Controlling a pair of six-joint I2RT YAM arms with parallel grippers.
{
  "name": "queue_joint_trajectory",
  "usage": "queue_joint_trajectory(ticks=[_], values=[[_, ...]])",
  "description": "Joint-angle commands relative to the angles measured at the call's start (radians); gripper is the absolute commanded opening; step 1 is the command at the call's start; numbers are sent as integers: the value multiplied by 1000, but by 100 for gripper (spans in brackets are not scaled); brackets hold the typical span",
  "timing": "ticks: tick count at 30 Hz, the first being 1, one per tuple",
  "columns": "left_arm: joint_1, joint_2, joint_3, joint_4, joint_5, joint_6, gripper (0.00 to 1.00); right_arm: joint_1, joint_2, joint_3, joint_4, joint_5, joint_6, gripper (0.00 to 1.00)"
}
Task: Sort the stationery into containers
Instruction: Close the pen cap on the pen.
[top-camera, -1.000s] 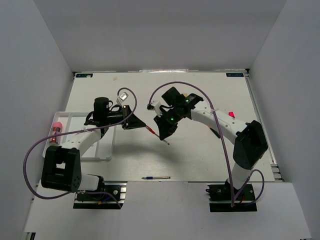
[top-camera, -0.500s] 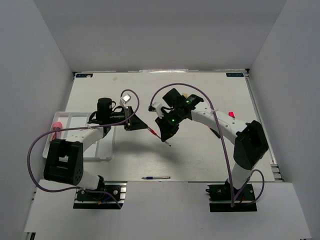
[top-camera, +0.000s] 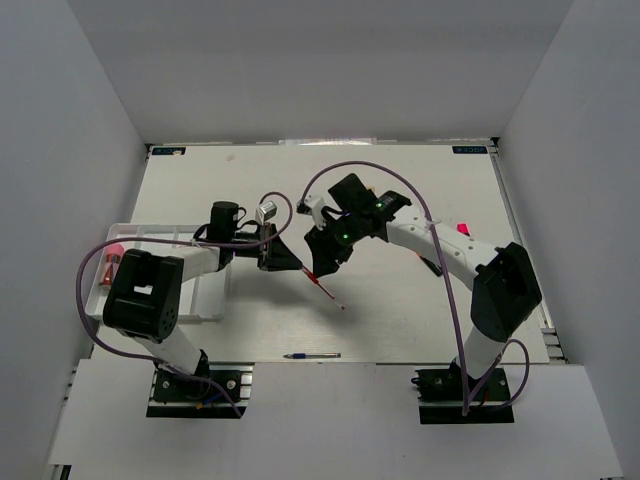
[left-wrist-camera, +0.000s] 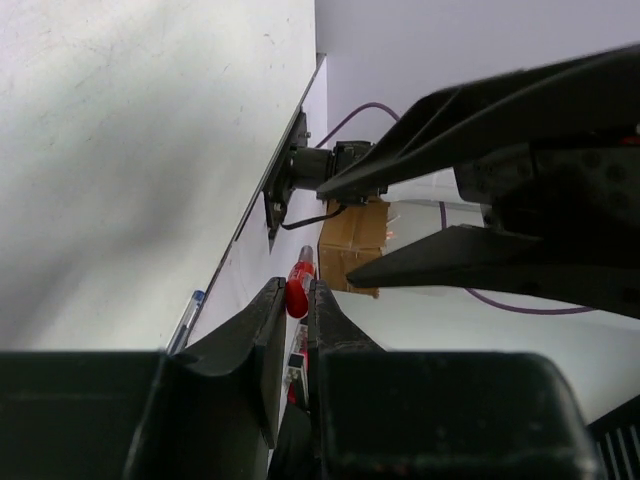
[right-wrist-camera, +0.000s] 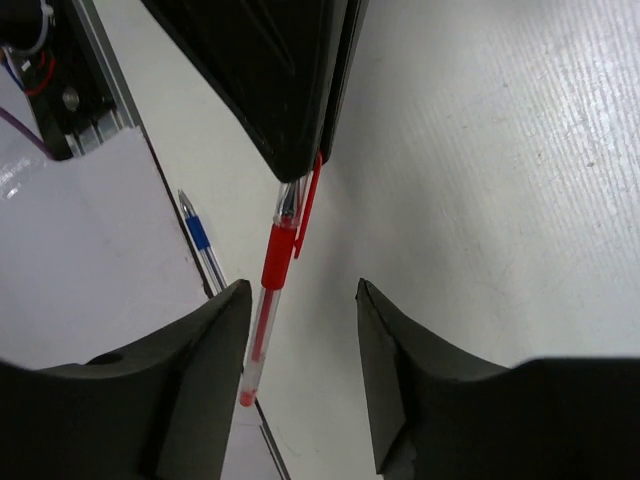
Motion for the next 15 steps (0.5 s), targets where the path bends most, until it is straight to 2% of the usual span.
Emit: queue_joint_trajectory(ticks=[1, 6, 15], values=[[-1, -6, 48, -25, 40, 43, 0, -10, -46, 13, 59, -13, 4, 55], [8, 8, 70, -28, 38, 43, 0, -21, -68, 2, 54, -25, 10, 68], [45, 11, 119, 7, 61, 2, 0, -34, -157, -114, 51, -88, -4, 73]])
